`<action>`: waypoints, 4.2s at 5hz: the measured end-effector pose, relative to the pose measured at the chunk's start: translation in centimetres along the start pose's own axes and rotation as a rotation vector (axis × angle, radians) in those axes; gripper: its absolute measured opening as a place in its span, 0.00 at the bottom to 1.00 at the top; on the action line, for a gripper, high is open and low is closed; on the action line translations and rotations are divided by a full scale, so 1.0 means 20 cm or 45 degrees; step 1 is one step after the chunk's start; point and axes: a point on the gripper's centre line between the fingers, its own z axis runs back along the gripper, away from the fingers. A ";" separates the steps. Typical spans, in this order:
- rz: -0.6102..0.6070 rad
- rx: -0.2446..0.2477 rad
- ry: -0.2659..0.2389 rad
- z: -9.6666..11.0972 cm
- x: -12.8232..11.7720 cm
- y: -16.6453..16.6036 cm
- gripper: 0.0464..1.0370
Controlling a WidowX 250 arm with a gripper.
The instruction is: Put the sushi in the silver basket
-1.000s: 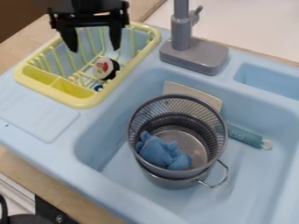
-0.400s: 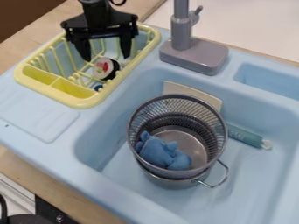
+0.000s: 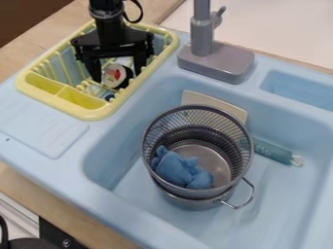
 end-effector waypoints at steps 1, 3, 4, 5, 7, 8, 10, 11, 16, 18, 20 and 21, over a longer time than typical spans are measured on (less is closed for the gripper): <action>-0.002 0.008 0.006 -0.02 -0.01 0.00 0.88; -0.023 -0.030 0.017 0.03 -0.05 0.01 0.50; -0.023 0.018 0.000 0.09 -0.05 0.04 0.48; -0.014 -0.013 0.030 0.18 -0.08 0.06 0.47; -0.018 -0.043 -0.039 0.44 -0.17 0.07 0.47; -0.041 -0.095 -0.026 0.52 -0.26 0.04 0.47; -0.208 -0.152 -0.041 0.58 -0.46 -0.12 0.47; -0.328 -0.162 -0.031 0.57 -0.57 -0.21 0.47; -0.568 -0.163 -0.073 0.43 -0.74 -0.42 0.52; -0.554 -0.163 -0.082 0.41 -0.71 -0.40 0.97; -0.532 -0.173 -0.102 0.41 -0.70 -0.37 0.96; -0.544 -0.179 -0.106 0.41 -0.70 -0.38 0.96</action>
